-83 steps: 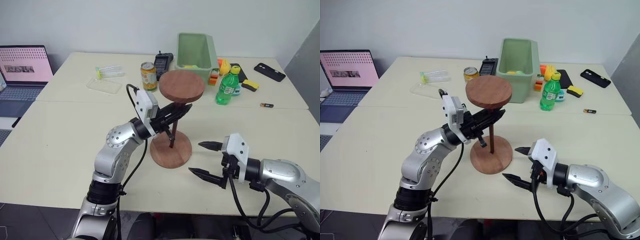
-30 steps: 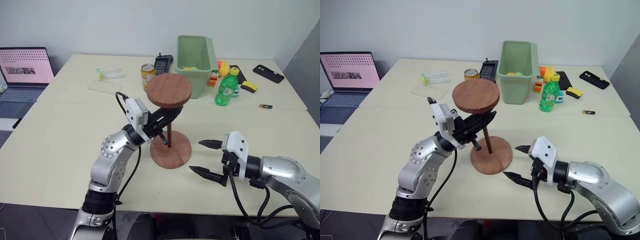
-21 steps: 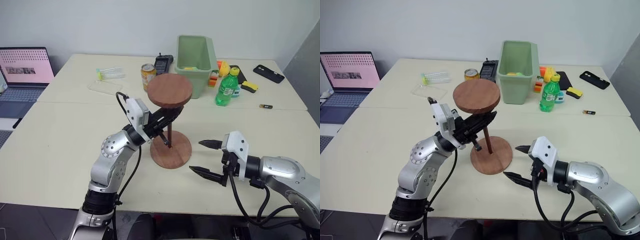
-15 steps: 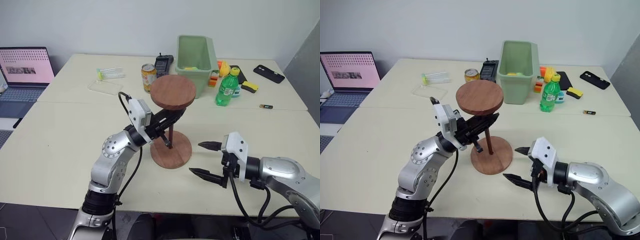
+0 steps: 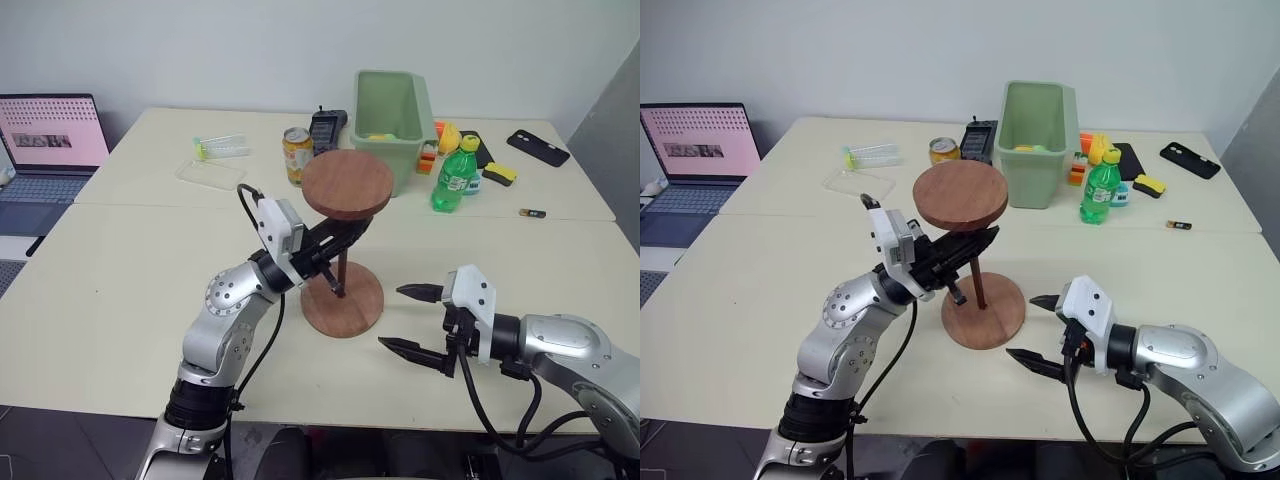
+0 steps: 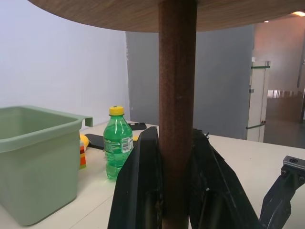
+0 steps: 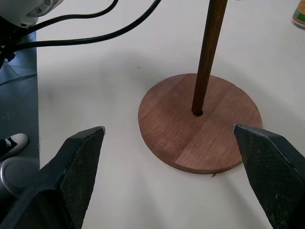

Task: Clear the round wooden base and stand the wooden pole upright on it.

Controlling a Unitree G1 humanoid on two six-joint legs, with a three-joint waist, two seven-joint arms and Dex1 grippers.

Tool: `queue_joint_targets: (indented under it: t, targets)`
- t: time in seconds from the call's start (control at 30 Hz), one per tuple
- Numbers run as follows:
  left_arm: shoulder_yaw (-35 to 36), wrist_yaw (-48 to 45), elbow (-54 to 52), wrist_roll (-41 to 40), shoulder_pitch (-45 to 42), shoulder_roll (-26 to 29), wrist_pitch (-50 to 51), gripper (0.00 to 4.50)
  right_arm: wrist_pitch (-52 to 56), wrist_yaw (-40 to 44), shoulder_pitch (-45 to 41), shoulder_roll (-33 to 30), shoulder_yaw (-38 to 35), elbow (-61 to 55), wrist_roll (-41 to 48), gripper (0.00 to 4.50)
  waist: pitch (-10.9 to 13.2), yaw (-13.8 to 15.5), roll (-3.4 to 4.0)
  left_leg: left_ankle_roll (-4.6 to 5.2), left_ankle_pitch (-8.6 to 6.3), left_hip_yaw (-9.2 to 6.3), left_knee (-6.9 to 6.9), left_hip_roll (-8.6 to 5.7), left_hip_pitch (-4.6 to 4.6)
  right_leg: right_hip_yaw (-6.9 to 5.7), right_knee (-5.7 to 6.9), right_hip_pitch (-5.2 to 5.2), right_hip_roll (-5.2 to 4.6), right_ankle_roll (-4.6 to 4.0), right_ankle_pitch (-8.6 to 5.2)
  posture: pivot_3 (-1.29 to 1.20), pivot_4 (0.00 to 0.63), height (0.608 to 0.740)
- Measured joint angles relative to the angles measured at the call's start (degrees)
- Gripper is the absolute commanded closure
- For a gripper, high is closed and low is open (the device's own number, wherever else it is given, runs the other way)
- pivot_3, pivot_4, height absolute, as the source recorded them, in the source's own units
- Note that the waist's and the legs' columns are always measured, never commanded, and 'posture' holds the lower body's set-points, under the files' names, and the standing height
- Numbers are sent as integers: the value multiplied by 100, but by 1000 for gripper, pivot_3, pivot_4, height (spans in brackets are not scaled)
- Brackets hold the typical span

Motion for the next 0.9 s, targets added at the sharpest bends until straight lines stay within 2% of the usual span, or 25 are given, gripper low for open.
queue_joint_targets:
  t: [0.9]
  targets:
    - [-68,4,128,35,-114,-101,-9,4233,-1,-1,-4,-12,0,0,-23,0,0,6,0,0,0,-1,-2,-2,-2,-1,-10,2,-1,0,0,0,150,740]
